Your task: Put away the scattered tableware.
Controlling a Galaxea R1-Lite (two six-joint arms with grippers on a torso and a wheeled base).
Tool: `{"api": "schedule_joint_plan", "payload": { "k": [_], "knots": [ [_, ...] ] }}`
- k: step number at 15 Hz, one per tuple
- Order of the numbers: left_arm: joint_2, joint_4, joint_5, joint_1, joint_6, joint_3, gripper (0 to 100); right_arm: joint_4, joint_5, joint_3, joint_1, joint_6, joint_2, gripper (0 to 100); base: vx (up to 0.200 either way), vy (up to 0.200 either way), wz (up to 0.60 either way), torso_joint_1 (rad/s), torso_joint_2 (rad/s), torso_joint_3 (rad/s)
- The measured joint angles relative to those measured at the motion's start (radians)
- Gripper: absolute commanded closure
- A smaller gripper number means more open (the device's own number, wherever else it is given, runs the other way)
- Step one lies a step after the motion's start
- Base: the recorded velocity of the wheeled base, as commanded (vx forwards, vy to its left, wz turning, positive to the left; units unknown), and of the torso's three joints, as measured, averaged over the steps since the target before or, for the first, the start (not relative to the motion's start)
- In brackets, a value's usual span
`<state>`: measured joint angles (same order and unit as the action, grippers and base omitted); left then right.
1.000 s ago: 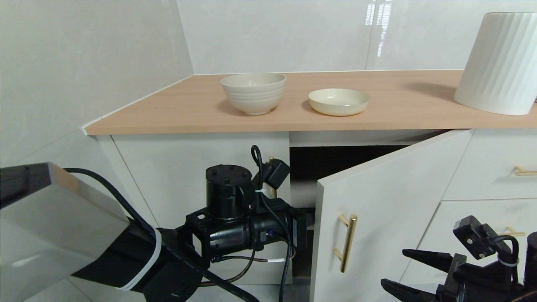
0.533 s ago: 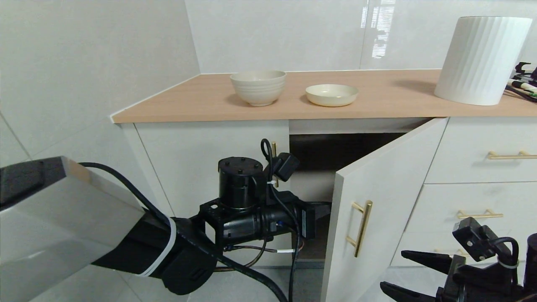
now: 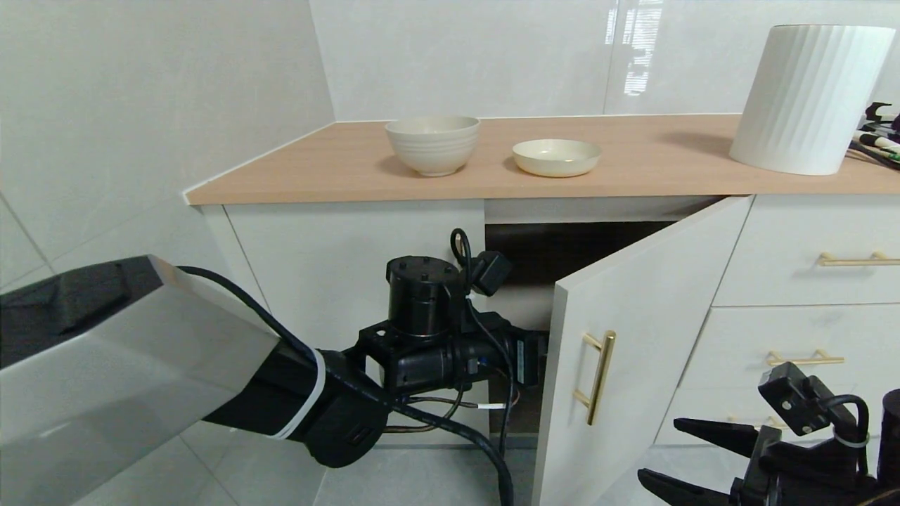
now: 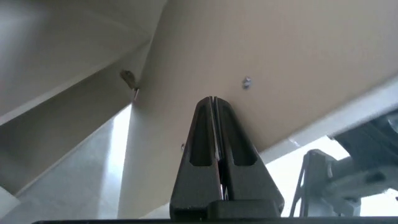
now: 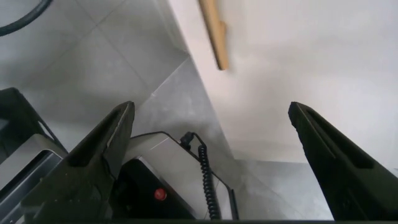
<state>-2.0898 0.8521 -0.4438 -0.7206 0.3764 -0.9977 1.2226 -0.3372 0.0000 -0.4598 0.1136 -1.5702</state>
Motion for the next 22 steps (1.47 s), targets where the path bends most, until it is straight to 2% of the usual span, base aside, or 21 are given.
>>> {"api": "schedule_joint_plan", "payload": {
  "k": [3,6,10,13,15,19,22],
  "knots": [
    [-0.024,-0.096,-0.001,-0.02,0.0,-0.082,100,-0.001,-0.001,0.0,0.0,0.002,0.008,0,0.0,0.0,0.0,0.0,0.0,0.0],
    [-0.06,-0.109,0.002,-0.031,0.001,-0.147,100,-0.008,0.001,0.0,0.001,0.003,0.022,0,0.0,0.0,0.0,0.0,0.0,0.0],
    [-0.101,-0.199,0.032,-0.038,0.002,-0.244,100,-0.019,-0.001,0.0,-0.001,0.003,0.046,0,0.0,0.0,0.0,0.0,0.0,0.0],
    [-0.106,-0.204,0.07,-0.037,0.002,-0.256,100,-0.019,-0.004,0.0,-0.002,0.043,0.091,0,0.0,0.0,0.0,0.0,0.0,0.0],
    [-0.107,-0.205,0.071,-0.04,0.003,-0.258,100,-0.024,-0.002,0.0,-0.001,0.062,0.13,0,-0.2,0.0,0.0,0.005,0.0,0.002],
    [-0.126,-0.227,0.072,-0.044,0.043,-0.3,100,-0.041,0.0,0.0,0.0,0.063,0.174,0,-0.05,0.0,0.0,0.003,0.0,-0.001],
    [-0.146,-0.288,0.069,-0.042,0.047,-0.361,100,-0.041,-0.001,0.0,0.001,0.106,0.219,0,0.0,0.0,0.0,0.0,0.0,0.0]
  ]
}}
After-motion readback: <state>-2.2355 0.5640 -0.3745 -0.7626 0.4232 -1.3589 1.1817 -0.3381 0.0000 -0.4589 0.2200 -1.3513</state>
